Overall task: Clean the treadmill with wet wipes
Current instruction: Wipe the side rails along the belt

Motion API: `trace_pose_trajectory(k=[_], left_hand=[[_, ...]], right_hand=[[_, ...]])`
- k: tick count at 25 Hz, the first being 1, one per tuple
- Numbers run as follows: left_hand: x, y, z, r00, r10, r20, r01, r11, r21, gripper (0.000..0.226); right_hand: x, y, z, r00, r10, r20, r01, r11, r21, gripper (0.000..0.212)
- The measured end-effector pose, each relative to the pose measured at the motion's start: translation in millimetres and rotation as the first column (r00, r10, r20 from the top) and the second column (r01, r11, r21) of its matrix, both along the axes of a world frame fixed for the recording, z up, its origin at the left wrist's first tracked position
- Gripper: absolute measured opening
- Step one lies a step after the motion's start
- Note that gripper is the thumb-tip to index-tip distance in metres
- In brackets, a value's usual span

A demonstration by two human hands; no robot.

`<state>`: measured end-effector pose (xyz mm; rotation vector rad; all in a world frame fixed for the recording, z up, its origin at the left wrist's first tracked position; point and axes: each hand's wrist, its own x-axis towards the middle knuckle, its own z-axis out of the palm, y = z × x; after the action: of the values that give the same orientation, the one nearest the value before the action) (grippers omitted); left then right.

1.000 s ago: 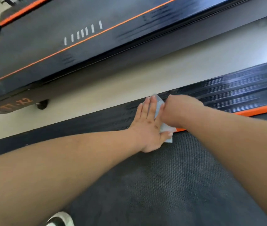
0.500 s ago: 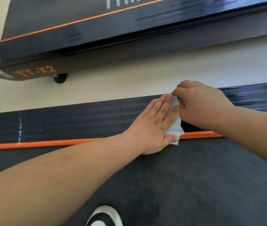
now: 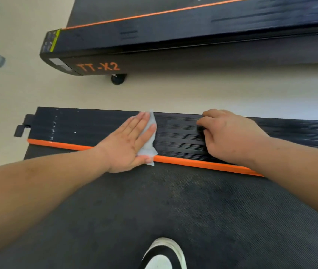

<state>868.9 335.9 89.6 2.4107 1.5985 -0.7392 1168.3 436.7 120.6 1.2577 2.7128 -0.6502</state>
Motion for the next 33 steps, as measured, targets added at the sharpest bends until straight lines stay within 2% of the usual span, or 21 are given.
trace_pose_trajectory(k=[3, 5, 7, 12, 18, 19, 22, 23, 29, 33], left_hand=[[-19.4, -5.1, 5.2, 0.999, 0.02, -0.025, -0.02, 0.999, -0.026, 0.089], [-4.3, -4.8, 5.0, 0.997, 0.065, -0.032, -0.067, 0.996, -0.058, 0.091], [30.8, 1.1, 0.7, 0.994, 0.107, -0.018, -0.109, 0.991, -0.081, 0.093], [134.9, 25.4, -4.0, 0.995, 0.062, 0.075, -0.055, 0.994, -0.099, 0.093], [207.5, 35.5, 5.0, 0.974, 0.222, 0.035, -0.21, 0.955, -0.21, 0.092], [220.6, 36.2, 7.4, 0.969, 0.246, 0.024, -0.235, 0.945, -0.226, 0.09], [256.7, 36.9, 15.8, 0.95, 0.308, -0.05, -0.31, 0.914, -0.262, 0.086], [264.7, 39.2, 19.9, 0.942, 0.327, -0.073, -0.334, 0.897, -0.288, 0.086], [277.6, 50.2, 48.4, 0.918, 0.37, -0.144, -0.395, 0.817, -0.421, 0.099], [262.9, 41.0, 26.7, 0.938, 0.344, -0.046, -0.336, 0.868, -0.365, 0.093]], right_hand=[[-2.2, -0.3, 3.5, 1.0, -0.005, 0.004, 0.005, 1.0, -0.029, 0.03], [5.3, -1.7, 5.3, 0.999, -0.021, 0.03, 0.022, 0.999, -0.033, 0.03], [15.1, -0.9, 8.3, 0.998, -0.029, 0.048, 0.031, 0.999, -0.027, 0.03], [35.7, 3.2, 25.9, 0.995, -0.062, 0.075, 0.069, 0.993, -0.093, 0.026], [97.2, 5.6, 38.0, 0.951, -0.02, 0.308, 0.102, 0.962, -0.254, 0.017], [106.0, 4.6, 39.2, 0.947, 0.004, 0.321, 0.094, 0.952, -0.291, 0.022], [125.3, 6.1, 41.7, 0.931, 0.143, 0.337, 0.004, 0.917, -0.399, 0.06], [129.3, 8.7, 41.5, 0.927, 0.177, 0.331, -0.027, 0.911, -0.412, 0.064], [140.6, -0.2, 34.1, 0.904, 0.263, 0.336, -0.105, 0.901, -0.421, 0.074], [134.8, 13.3, 36.2, 0.895, 0.25, 0.369, -0.054, 0.883, -0.466, 0.073]])
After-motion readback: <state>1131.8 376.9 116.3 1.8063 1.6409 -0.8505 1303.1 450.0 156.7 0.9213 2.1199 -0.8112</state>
